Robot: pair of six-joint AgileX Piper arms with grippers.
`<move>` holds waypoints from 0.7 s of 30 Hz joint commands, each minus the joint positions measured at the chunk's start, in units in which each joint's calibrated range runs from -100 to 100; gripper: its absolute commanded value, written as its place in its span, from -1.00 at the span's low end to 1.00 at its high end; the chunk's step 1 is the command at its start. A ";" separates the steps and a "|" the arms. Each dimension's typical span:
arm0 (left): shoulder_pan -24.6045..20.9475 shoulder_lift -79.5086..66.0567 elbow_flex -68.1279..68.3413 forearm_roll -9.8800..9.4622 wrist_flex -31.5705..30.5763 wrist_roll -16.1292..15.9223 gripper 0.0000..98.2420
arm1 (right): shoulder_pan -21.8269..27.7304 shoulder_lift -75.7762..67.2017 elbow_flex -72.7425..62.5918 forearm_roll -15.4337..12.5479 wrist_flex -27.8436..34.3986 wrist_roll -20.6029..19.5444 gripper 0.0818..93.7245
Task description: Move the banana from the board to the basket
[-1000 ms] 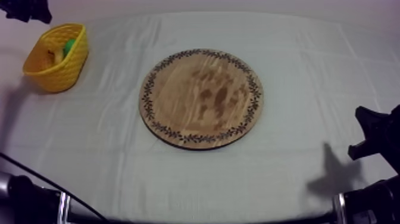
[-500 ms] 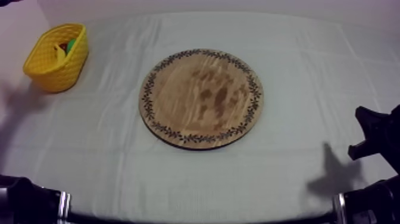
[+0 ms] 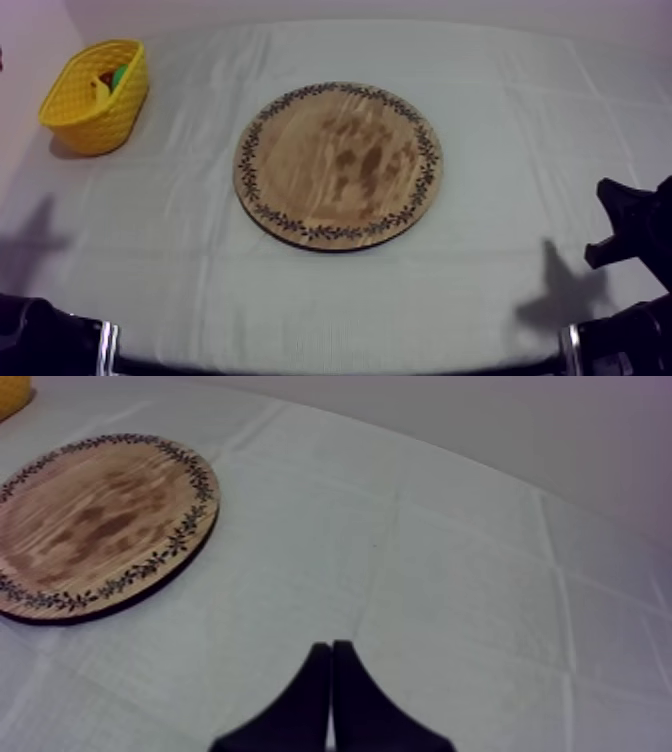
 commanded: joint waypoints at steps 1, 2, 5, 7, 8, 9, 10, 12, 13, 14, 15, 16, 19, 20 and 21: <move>-0.03 -11.34 16.59 0.00 -3.47 1.09 -1.00 | 0.01 0.03 -0.03 0.03 -0.01 -0.01 -1.00; -0.04 -12.91 18.82 0.01 -4.22 1.30 -1.00 | 0.01 0.03 -0.03 0.03 -0.01 0.00 -1.00; 0.02 -17.15 24.56 -0.14 -6.56 1.42 -1.00 | 0.01 0.03 -0.03 0.03 -0.01 -0.02 -1.00; 0.12 -19.99 27.71 -0.20 -7.79 1.30 -1.00 | 0.01 0.03 -0.03 0.03 -0.01 -0.03 -1.00; 0.15 -21.29 29.02 -0.22 -8.12 1.24 -1.00 | 0.01 0.03 -0.03 0.03 -0.01 -0.03 -1.00; 0.17 -22.46 30.26 -0.23 -8.35 1.20 -1.00 | 0.01 0.03 -0.03 0.03 -0.01 -0.03 -1.00; 0.18 -23.51 31.47 -0.22 -8.51 1.18 -1.00 | 0.01 0.03 -0.03 0.03 -0.01 -0.03 -1.00; 0.30 -25.42 33.63 -0.13 -8.77 1.08 -1.00 | 0.01 0.03 -0.03 0.03 -0.01 -0.03 -1.00; 0.43 -26.28 34.60 -0.11 -8.93 1.04 -1.00 | 0.01 0.03 -0.03 0.03 -0.01 -0.03 -1.00; 0.60 -27.06 35.47 -0.16 -9.06 1.01 -1.00 | 0.01 0.03 -0.03 0.03 -0.01 -0.03 -1.00; 0.81 -27.79 36.32 -0.19 -9.16 0.97 -1.00 | 0.01 0.03 -0.03 0.03 -0.01 -0.03 -1.00; 1.00 -28.53 37.15 -0.21 -9.22 0.92 -1.00 | 0.01 0.03 -0.03 0.03 -0.01 -0.02 -1.00; 1.48 -30.70 39.77 -0.16 -9.36 0.80 -1.00 | 0.01 0.03 -0.03 0.03 -0.01 -0.03 -1.00; 1.60 -31.35 40.57 -0.12 -9.39 0.77 -1.00 | 0.01 0.03 -0.03 0.03 -0.01 -0.03 -1.00; 1.71 -31.93 41.30 -0.09 -9.41 0.75 -1.00 | 0.01 0.03 -0.03 0.03 -0.01 -0.03 -1.00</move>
